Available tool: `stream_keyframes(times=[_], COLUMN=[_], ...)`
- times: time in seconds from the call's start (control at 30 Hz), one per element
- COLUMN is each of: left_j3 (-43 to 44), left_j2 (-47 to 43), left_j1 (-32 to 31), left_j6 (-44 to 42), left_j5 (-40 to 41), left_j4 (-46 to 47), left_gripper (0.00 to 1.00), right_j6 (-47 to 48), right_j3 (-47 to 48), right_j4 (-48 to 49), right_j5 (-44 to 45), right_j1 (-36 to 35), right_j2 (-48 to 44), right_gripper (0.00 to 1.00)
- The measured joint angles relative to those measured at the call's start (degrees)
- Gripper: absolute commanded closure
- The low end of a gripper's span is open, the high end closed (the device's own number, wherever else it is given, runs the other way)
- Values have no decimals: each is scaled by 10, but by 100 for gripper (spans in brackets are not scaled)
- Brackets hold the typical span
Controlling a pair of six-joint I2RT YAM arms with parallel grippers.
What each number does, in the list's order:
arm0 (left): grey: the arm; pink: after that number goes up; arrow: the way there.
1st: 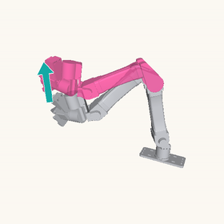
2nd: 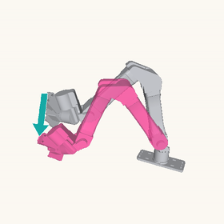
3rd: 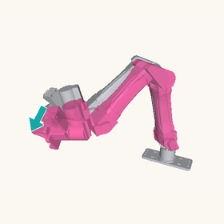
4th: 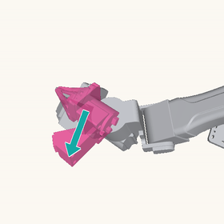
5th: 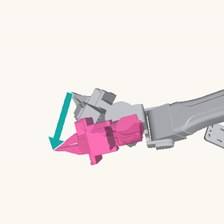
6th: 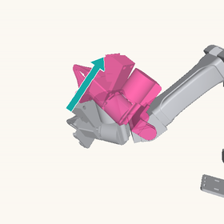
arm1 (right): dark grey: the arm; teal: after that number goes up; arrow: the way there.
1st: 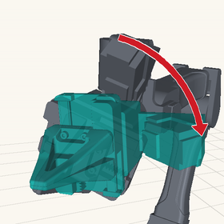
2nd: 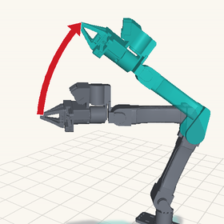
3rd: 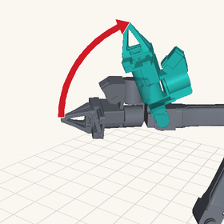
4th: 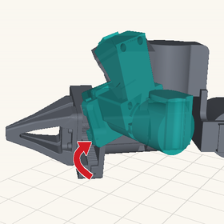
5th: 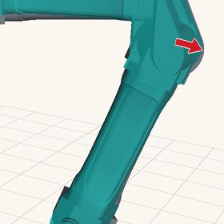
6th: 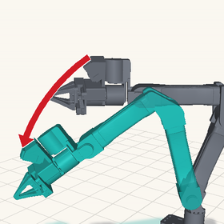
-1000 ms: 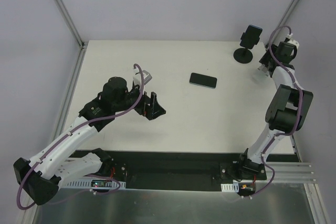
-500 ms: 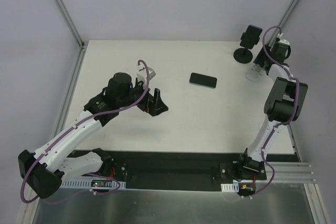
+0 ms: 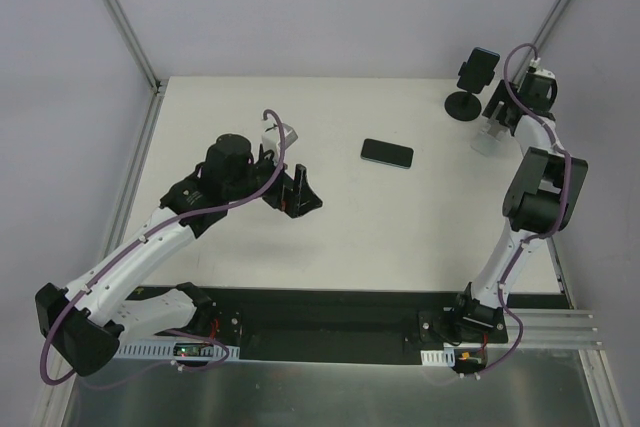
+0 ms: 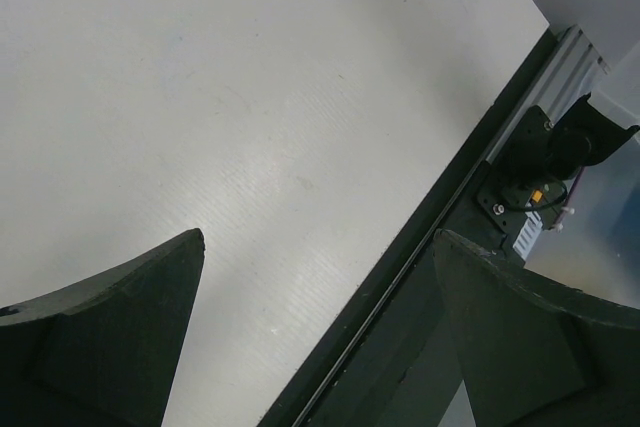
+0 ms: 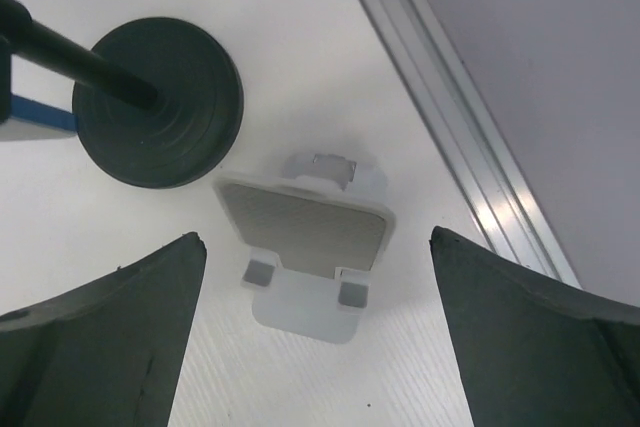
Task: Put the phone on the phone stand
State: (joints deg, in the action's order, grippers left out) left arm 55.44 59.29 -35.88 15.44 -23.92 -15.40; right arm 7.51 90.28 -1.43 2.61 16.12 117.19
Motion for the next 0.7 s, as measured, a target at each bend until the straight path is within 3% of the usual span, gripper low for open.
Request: stream_keyframes(times=[0.2, 0.4, 0.53, 0.63, 0.7], left_j3=[33, 103, 162, 189, 189], left_j2=[5, 38, 78, 101, 105], left_j1=[0, 0, 1, 10, 16], left_j6=[-7, -17, -23, -27, -28], left_j5=[-1, 0, -1, -6, -7], left_j4=[0, 2, 6, 16, 16], left_gripper=[4, 4, 4, 4, 4], right_j6=[-18, -57, -151, -239, -289], right_j3=[17, -76, -103, -99, -95], right_j4=[-84, -114, -110, -111, -113], right_j5=[68, 167, 123, 56, 18], right_j1=[-12, -98, -186, -234, -257], right_j2=[-50, -213, -251, -198, -141], right_gripper=[4, 4, 3, 1, 7])
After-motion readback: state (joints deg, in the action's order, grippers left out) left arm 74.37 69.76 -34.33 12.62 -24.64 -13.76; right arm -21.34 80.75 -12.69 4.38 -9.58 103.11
